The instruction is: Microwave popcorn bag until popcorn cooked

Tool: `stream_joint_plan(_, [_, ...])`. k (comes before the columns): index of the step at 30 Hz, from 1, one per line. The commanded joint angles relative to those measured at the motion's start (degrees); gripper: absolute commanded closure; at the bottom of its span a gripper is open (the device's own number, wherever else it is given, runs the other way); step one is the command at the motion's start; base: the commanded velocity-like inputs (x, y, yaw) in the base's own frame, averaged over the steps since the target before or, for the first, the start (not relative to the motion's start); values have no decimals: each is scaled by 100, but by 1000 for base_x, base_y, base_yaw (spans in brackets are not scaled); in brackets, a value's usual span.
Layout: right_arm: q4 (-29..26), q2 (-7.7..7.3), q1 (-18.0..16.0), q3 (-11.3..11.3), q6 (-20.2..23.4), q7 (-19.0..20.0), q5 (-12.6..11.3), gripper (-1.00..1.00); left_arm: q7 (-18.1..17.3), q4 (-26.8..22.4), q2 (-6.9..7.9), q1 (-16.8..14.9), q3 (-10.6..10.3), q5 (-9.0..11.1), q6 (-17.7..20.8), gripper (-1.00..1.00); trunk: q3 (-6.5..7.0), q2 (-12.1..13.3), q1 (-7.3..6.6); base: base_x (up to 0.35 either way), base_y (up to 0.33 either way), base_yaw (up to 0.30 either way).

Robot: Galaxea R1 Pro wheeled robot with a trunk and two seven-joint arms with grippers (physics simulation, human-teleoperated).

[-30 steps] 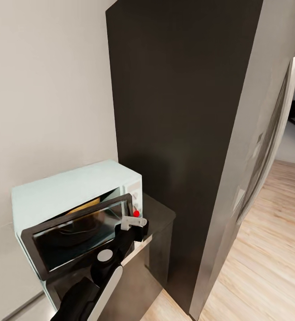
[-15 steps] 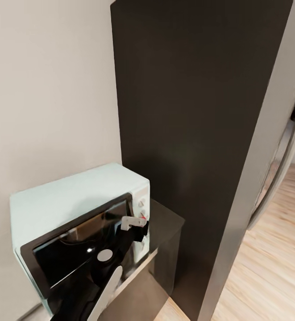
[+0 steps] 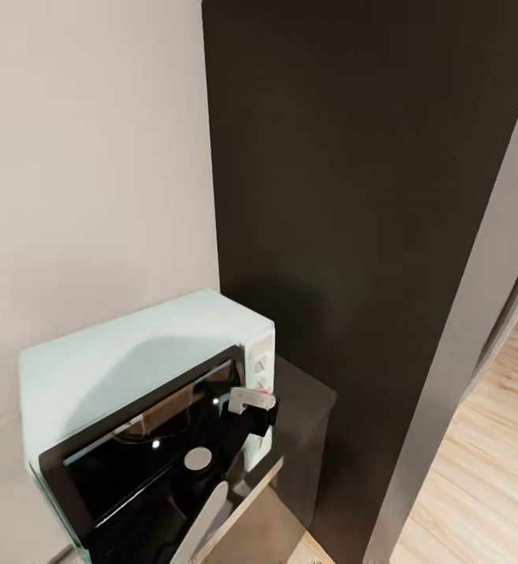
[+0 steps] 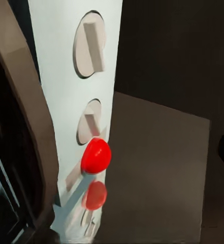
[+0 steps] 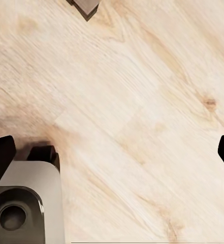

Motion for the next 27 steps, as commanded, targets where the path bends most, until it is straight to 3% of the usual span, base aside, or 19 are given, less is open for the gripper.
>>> stream_joint_plan(1, [19, -3, -8, -49, -35, 15, 52, -100, 71, -7, 2, -7, 553, -17, 38, -100, -8, -6, -2, -264, 1, 0])
stream_joint_plan(27, [19, -18, -9, -49, -44, 14, 52, -100, 80, -3, -22, -6, 536, -23, 45, -100, -8, -6, -2, -342, 0, 0])
